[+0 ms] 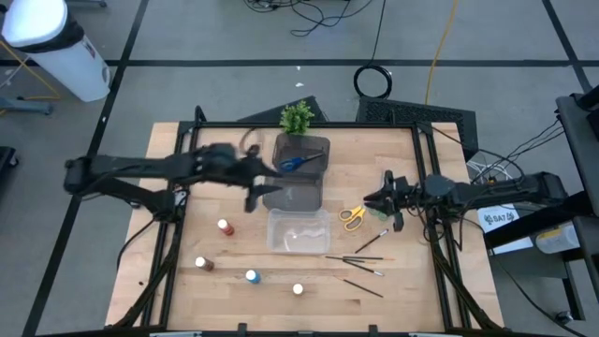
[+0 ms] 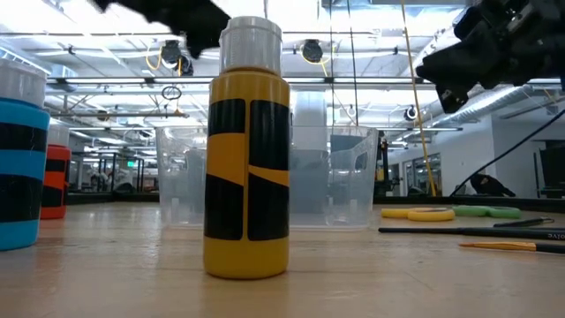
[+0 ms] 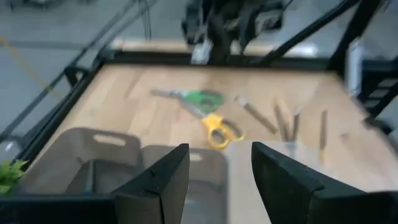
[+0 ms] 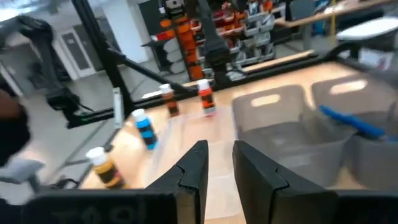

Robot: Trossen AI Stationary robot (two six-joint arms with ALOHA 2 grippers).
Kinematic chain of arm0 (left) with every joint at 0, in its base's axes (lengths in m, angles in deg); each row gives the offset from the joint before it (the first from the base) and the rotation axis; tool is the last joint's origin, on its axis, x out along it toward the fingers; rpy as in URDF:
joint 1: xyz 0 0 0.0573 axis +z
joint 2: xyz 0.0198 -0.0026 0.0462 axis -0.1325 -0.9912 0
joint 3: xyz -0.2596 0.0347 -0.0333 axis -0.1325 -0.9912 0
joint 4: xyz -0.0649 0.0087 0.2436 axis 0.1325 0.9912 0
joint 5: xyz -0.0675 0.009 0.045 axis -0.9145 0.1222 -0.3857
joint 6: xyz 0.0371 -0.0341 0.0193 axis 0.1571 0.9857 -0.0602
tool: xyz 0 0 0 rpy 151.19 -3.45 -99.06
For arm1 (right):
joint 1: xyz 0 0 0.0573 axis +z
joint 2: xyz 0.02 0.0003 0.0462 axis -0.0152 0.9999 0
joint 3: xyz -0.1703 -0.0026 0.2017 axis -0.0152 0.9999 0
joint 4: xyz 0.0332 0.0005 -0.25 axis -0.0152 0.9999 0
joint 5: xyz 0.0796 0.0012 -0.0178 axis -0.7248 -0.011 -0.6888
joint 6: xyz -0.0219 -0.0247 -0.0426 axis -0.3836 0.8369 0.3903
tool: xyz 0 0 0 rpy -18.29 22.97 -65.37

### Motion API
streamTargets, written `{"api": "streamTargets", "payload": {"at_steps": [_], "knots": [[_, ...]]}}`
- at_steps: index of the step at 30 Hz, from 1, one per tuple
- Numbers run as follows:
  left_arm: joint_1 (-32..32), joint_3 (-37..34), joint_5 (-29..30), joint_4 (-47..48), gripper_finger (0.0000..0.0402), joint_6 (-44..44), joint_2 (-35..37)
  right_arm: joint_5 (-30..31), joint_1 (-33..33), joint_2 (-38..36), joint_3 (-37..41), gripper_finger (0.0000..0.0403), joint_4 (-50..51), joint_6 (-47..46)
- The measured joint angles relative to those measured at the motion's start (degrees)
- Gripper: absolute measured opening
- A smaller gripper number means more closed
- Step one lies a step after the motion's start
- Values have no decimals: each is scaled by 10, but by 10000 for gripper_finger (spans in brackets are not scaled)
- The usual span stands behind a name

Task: Pick & Place Paint Supplies
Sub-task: Put the silver paintbrush into the bottom black bin

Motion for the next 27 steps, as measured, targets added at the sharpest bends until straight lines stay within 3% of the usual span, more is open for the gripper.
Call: {"api": "streamTargets", "payload": {"at_steps": [4,9,11,16,19,21,25,27], "knots": [[-11,-102,2,-45,186,26,94,43,30,71,-7,62,-83,-29],[-13,-179,19,-58,186,50,168,113,79,193,-112,93,-27,-13],[-12,-199,33,-55,186,51,181,84,96,250,-160,125,-43,27],[-12,-223,52,-57,186,51,184,-77,135,366,-236,225,-261,71],[-12,-230,52,-53,186,51,178,-92,138,401,-259,263,-347,97],[-12,-233,52,-51,186,51,174,-51,138,403,-279,277,-285,71],[-12,-233,48,-46,186,60,167,109,144,400,-352,287,76,31],[-12,-233,48,-44,186,62,167,158,150,410,-384,286,214,-3]]}}
